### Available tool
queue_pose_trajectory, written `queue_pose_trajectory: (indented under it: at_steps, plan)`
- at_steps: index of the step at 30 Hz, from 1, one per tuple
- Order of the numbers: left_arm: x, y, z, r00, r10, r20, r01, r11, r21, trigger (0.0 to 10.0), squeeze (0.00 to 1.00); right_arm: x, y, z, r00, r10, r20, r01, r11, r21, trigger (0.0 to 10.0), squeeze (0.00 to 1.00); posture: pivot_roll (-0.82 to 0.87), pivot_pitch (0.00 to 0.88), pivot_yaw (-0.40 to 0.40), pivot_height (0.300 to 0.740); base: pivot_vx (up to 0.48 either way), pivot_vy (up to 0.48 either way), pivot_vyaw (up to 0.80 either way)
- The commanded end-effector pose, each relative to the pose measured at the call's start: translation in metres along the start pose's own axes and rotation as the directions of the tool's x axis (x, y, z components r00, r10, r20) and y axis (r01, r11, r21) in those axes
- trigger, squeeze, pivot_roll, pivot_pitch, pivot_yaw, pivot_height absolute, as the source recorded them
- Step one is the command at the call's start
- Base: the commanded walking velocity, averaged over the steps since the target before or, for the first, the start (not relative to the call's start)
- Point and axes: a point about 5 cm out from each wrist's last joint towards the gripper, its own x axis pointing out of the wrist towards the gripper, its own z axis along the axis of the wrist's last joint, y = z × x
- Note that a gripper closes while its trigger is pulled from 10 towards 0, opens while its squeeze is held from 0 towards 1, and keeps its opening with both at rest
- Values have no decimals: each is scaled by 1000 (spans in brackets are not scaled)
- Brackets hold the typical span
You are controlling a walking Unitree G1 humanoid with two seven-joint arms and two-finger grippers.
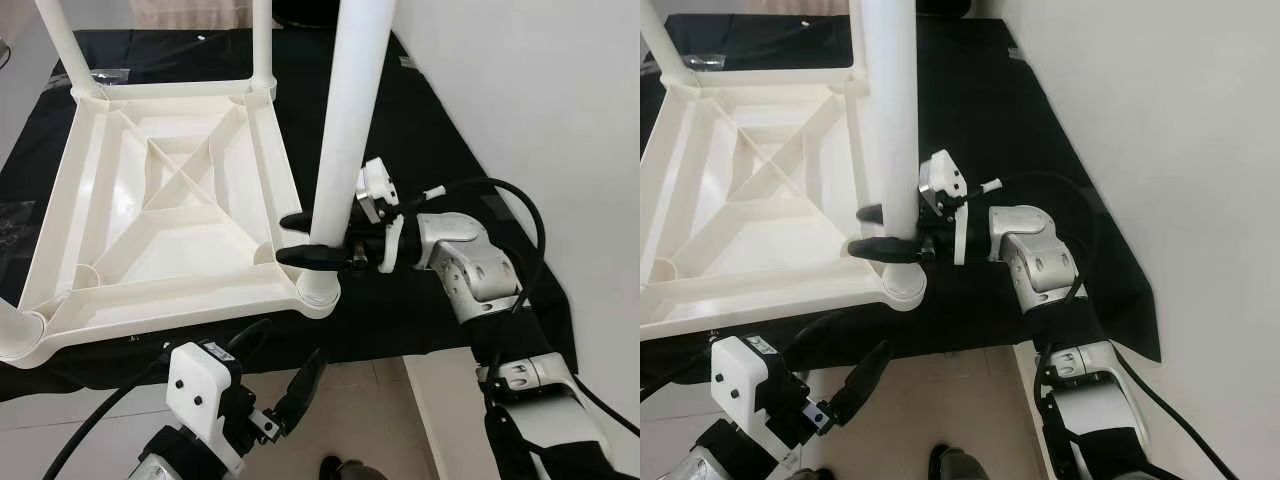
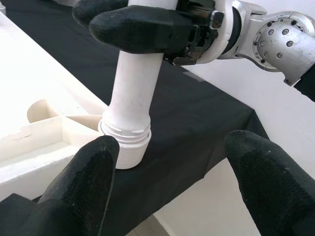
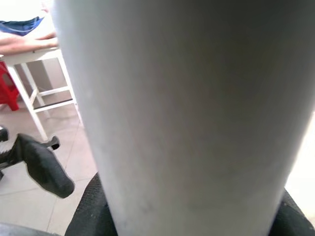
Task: Building children table
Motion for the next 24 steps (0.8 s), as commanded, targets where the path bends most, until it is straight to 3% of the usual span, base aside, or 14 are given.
queue_pose_trajectory:
  at_steps: [1, 3, 5, 6, 7, 8, 10, 11, 12, 13, 14, 16, 24]
  plan:
    - [0, -2, -3, 1000, 6, -8, -6, 1000, -10, 10000, 0, -3, 4, -5, 1000, 27, -1, -27, 999, 23, 0, 0, 31, 233, -121, 740, 0, 0, 0]
    - [0, -2, -3, 1000, 5, -9, -5, 1000, -12, 10000, 0, -7, 6, -8, 1000, -21, -4, 21, 1000, 10, 0, 0, 31, 233, -121, 740, 0, 0, 0]
    - [0, -1, -4, 1000, 4, -10, -4, 1000, -14, 10000, 0, -10, 10, -11, 990, -144, -2, 144, 990, -5, 0, 0, 15, 227, -120, 740, 0, 0, 0]
    - [0, -1, -4, 1000, 4, -10, -4, 1000, -14, 10000, 0, -10, 10, -11, 990, -144, -2, 144, 990, -5, 0, 0, 15, 227, -120, 740, 0, 0, 0]
    - [0, -1, -4, 1000, 4, -10, -4, 1000, -14, 10000, 0, -10, 14, -15, 969, -248, -1, 248, 969, 3, 0, 0, 8, 228, -121, 740, 0, 0, 0]
    - [1, 0, -4, 1000, 4, -10, -4, 1000, -13, 10000, 0, -9, 21, -20, 907, -422, -4, 422, 906, 37, 0, 0, 7, 229, -122, 740, 0, 0, 0]
    - [1, 0, -4, 1000, 4, -10, -4, 1000, -13, 10000, 0, -9, 22, -21, 891, -454, -6, 453, 890, 44, 0, 0, 7, 229, -122, 740, 0, 0, 0]
    - [1, 1, -4, 1000, 4, -9, -4, 1000, -12, 10000, 0, -10, 17, -30, 731, -677, -82, 681, 733, 14, 0, 0, -8, 236, -113, 740, 0, 0, 0]
    - [1, 1, -4, 1000, 4, -9, -4, 1000, -12, 10000, 0, -10, 17, -30, 731, -677, -82, 681, 733, 14, 0, 0, -8, 236, -113, 740, 0, 0, 0]
    - [2, 2, -4, 1000, 4, -8, -4, 1000, -10, 10000, 0, -11, 34, -41, 577, -804, -148, 811, 585, -19, 0, 0, -13, 230, -101, 740, 0, 0, 0]
    - [3, 5, -4, 1000, 3, -7, -3, 1000, -8, 10000, 0, -10, 58, -47, 384, -902, -195, 912, 404, -72, 0, 0, -31, 224, -93, 740, 0, 0, 0]
    - [3, 6, -5, 1000, 2, -7, -2, 1000, -7, 10000, 0, -6, 63, -47, 394, -898, -194, 909, 413, -65, 0, 0, -31, 224, -93, 740, 0, 0, 0]
    - [6, 8, -9, 1000, -3, -10, 2, 1000, -10, 10000, 0, 6, 50, -49, 430, -886, -174, 896, 442, -37, 0, 0, -28, 194, -92, 740, 0, 0, 0]
